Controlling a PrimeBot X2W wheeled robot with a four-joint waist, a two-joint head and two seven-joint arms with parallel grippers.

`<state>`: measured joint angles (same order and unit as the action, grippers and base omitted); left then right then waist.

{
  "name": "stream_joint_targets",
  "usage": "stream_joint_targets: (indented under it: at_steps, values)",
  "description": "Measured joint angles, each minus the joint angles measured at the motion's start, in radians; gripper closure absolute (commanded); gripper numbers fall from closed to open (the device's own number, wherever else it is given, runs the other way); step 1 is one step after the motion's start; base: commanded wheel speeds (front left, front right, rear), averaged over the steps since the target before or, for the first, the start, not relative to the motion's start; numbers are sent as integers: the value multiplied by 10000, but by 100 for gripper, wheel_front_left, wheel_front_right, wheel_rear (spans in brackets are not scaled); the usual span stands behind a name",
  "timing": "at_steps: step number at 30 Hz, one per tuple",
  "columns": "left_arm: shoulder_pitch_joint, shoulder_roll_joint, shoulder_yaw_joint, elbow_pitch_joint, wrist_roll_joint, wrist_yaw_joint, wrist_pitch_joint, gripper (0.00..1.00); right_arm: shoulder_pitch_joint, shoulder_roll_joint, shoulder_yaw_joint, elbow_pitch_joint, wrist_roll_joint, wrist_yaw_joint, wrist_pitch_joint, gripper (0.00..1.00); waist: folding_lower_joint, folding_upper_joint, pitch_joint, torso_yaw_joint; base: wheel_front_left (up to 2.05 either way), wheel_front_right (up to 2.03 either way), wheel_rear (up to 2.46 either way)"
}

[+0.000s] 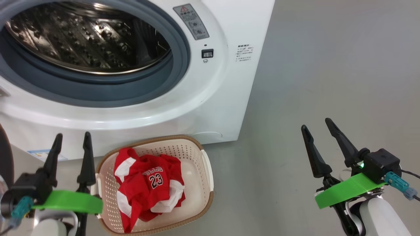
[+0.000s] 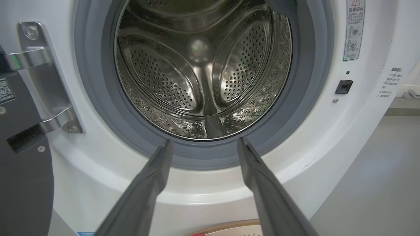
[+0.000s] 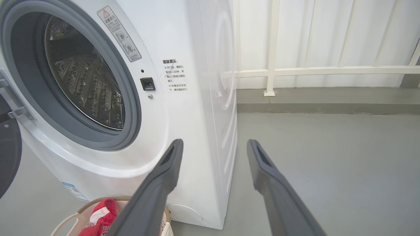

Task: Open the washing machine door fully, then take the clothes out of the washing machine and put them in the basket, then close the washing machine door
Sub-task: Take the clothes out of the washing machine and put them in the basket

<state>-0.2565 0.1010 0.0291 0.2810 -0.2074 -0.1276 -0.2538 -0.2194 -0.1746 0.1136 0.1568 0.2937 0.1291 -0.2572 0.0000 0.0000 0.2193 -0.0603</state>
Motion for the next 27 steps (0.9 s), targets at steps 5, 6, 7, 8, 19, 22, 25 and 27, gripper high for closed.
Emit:
stream_joint_targets:
  at_steps: [5, 6, 7, 8, 19, 22, 25, 27]
  values:
    - [674, -115, 303, -669, 128, 0, 0, 0, 219, -6, -25, -29, 0, 0, 0, 0, 0, 0, -220, -15, 0, 0, 0]
    - [798, -138, 351, -800, 148, 0, 0, 0, 301, -10, -33, -38, 0, 0, 0, 0, 0, 0, -256, -17, 0, 0, 0]
    - [926, -159, 378, -926, 192, 0, -2, 0, 368, -15, -38, -38, 2, 0, 0, 0, 0, 0, -290, -20, 0, 0, 0]
    - [1053, -188, 399, -1055, 242, 0, 0, 0, 403, -19, -44, -38, 2, 0, 0, 0, 0, 0, -321, -21, 0, 0, 0]
    - [2325, -458, 853, -1996, 376, 0, 0, 0, 709, -52, -263, -111, 2, 0, 0, 0, 0, 0, -604, -42, 0, 0, 0]
    - [2503, -495, 911, -2088, 376, -2, 0, 0, 810, -50, -290, -115, 2, 0, 0, 0, 0, 0, -678, -23, 0, 0, 0]
    - [2530, -512, 940, -2088, 376, 0, 0, 0, 810, -44, -293, -134, 2, 0, 2, 0, 0, 0, -738, -9, 0, 0, 0]
    - [2530, -545, 943, -2088, 376, 0, 0, 0, 810, -40, -293, -134, 2, 0, 0, 0, 0, 0, -779, -18, 0, 0, 0]
